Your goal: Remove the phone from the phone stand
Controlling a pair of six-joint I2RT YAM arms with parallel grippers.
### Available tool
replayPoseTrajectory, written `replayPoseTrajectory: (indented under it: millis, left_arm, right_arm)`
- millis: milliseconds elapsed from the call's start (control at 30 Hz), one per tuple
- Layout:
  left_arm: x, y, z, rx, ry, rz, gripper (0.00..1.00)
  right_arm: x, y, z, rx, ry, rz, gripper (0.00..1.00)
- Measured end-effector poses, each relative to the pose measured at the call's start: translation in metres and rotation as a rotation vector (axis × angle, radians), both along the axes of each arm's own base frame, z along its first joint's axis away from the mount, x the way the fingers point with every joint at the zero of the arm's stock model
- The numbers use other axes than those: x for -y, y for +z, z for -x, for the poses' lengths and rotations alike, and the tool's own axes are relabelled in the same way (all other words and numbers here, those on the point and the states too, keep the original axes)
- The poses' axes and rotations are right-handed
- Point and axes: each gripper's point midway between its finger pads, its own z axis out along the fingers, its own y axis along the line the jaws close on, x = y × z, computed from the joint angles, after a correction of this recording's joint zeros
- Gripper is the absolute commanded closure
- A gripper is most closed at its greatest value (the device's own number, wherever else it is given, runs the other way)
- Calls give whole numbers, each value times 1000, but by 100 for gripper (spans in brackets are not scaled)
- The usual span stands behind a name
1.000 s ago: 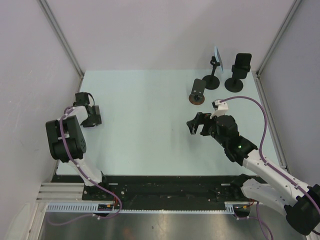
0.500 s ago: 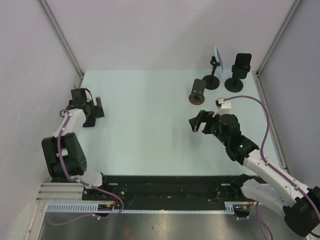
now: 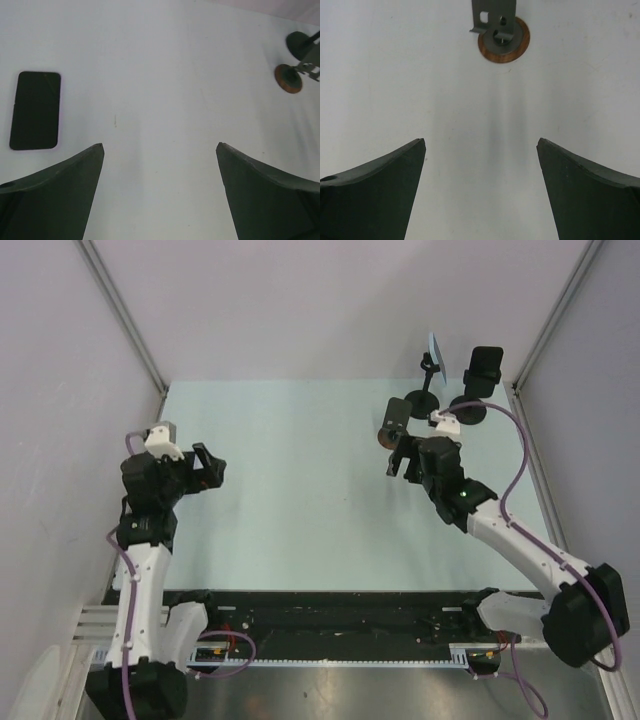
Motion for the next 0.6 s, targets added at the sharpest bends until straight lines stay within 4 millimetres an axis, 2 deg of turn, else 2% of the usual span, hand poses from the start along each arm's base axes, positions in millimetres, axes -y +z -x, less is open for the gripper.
replayPoseTrajectory:
  millis: [133,267,433,600]
  left_arm:
    - [31,13,11,74,-103,-3,0]
    - [53,12,15,73,-180,-8,0]
    - [65,9,17,66,-211,-27,0]
    - [74,6,20,59,-235,-51,0]
  right_arm:
    - [5,0,-38,-17,-67,69,0]
    - [8,-3,-80,-23,-121,122,0]
    - [3,-12,-141,-15,-172,184,0]
    - [-8,-35,-197,-41,-204,240,0]
